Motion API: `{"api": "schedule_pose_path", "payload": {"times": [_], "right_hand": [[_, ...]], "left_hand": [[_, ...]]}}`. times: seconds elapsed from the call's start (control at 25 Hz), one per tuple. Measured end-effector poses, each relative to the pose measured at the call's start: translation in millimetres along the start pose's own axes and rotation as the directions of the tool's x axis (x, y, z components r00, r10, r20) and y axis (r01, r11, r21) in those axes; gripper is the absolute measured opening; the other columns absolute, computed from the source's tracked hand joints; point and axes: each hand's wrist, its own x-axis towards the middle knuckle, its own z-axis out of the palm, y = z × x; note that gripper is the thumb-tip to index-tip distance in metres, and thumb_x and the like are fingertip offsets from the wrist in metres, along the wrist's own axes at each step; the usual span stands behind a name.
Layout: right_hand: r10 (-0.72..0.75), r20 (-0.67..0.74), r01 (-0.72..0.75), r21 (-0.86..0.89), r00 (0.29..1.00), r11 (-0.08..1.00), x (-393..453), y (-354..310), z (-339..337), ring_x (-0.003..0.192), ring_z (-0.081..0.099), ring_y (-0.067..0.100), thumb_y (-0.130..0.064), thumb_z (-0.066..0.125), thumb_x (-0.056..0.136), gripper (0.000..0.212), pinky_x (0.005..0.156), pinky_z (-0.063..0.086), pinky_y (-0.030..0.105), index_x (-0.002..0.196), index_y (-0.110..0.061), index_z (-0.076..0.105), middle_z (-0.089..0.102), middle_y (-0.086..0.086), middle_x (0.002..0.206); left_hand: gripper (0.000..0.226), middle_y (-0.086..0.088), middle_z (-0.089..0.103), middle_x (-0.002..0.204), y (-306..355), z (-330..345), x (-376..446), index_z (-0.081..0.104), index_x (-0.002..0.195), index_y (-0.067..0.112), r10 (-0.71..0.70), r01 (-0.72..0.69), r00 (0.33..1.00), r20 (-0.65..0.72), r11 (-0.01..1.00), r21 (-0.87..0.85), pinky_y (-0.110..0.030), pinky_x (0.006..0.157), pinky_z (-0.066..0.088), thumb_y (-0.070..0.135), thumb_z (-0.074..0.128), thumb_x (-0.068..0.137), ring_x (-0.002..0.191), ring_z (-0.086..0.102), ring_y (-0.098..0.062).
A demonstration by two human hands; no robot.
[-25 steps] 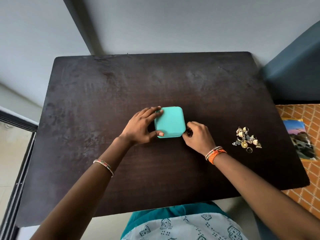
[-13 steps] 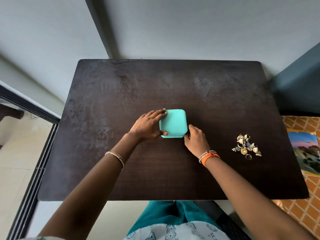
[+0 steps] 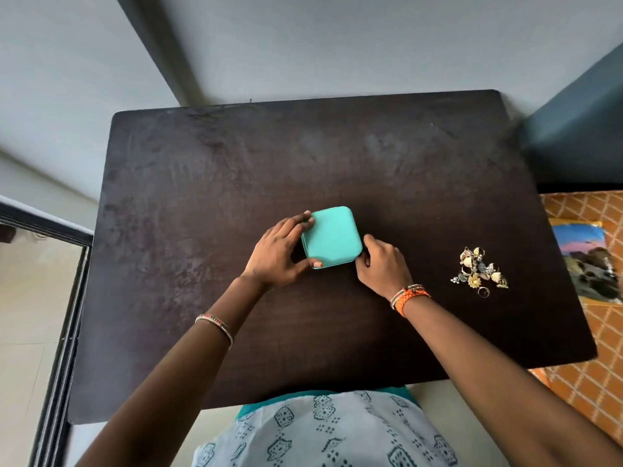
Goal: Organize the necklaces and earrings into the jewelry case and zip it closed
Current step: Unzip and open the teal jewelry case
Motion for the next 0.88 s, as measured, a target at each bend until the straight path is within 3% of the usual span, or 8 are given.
{"api": "schedule_pose_path", "payload": {"times": [0.16,0.48,0.68,0.88], "right_hand": [[-0.089,-0.015,0.088,-0.022,0.996,0.996,4,11,6,0.055,0.062,0.028,-0.024,0.061,0.078,0.018,0.052,0.034,0.023,0.069,-0.010,0.054,0.065,0.007,0.062],[-0.262,-0.317,0.225,-0.150,0.911,0.963,7,30,34,0.043,0.055,0.023,-0.035,0.047,0.075,0.025,0.050,0.027,0.021,0.061,-0.015,0.053,0.058,-0.002,0.050],[-0.262,-0.352,0.212,-0.174,0.899,0.962,8,31,39,0.045,0.056,0.029,-0.029,0.053,0.075,0.020,0.049,0.031,0.023,0.060,-0.015,0.050,0.057,0.003,0.049],[-0.253,-0.343,0.206,-0.168,0.904,0.964,3,26,38,0.063,0.061,0.036,-0.028,0.053,0.082,0.022,0.055,0.033,0.029,0.064,-0.018,0.046,0.065,0.011,0.065]], "left_hand": [[0.086,0.000,0.038,0.149,-2,4,0,0.040,0.139,0.016,0.012,-0.014,0.999,-0.041,0.999,-0.044,-0.044,0.107,0.039,0.075,0.047,0.076,0.135,0.039,-0.020],[0.085,-0.003,0.032,0.150,-16,29,3,0.036,0.141,0.011,0.145,-0.159,0.966,-0.216,0.986,-0.051,-0.027,0.103,0.031,0.070,0.041,0.081,0.135,0.037,-0.015],[0.079,-0.001,0.032,0.149,-21,36,4,0.037,0.140,0.010,0.192,-0.211,0.940,-0.282,0.977,-0.041,-0.036,0.105,0.039,0.065,0.044,0.083,0.134,0.039,-0.014],[0.079,0.002,0.032,0.150,-19,41,-1,0.036,0.140,0.012,0.221,-0.231,0.913,-0.343,0.973,0.013,-0.022,0.104,0.034,0.068,0.036,0.085,0.131,0.038,-0.005]]}}
